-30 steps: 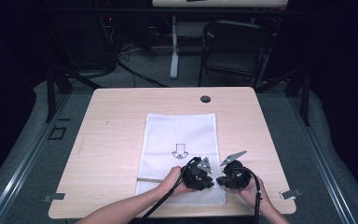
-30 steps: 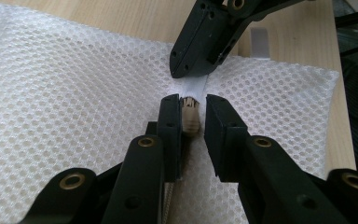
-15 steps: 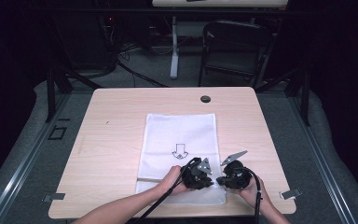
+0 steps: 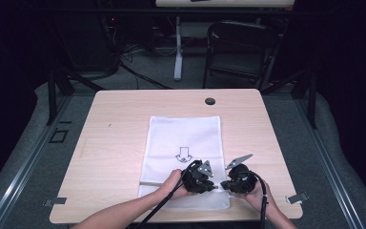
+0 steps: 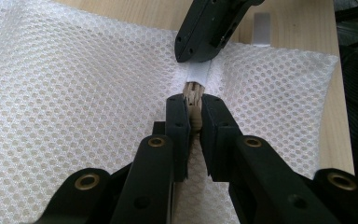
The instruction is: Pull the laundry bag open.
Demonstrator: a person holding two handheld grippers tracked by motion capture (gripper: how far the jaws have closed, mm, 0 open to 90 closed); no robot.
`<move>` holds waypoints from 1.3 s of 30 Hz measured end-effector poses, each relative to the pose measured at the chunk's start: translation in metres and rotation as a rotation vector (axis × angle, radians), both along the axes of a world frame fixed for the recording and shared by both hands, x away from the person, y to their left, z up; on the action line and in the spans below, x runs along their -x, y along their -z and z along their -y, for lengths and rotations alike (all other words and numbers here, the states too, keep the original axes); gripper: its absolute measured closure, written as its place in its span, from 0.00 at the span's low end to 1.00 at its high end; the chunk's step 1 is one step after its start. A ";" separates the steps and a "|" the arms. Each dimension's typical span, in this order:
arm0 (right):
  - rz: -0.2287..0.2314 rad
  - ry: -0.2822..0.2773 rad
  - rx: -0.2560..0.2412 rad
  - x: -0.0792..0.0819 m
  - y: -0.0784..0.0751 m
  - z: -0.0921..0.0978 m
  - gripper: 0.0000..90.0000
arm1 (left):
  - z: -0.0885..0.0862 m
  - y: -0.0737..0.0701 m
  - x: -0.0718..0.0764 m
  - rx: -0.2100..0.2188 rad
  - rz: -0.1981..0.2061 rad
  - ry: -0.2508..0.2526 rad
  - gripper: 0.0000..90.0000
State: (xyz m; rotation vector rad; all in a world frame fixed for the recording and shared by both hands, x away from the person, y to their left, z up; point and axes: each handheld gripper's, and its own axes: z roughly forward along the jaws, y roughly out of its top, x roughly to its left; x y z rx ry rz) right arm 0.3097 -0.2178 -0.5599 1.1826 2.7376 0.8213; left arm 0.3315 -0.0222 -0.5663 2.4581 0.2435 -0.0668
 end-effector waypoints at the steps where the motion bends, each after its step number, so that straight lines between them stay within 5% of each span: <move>1: 0.001 0.000 0.002 0.000 0.000 0.001 1.00 | -0.002 -0.001 0.000 -0.010 0.007 0.005 0.92; 7: -0.009 0.005 0.005 -0.001 -0.001 -0.001 1.00 | -0.021 -0.004 -0.002 -0.023 0.003 -0.026 0.92; 39: -0.006 -0.009 0.022 -0.001 -0.001 -0.002 1.00 | -0.042 -0.005 0.002 -0.050 0.021 -0.045 0.92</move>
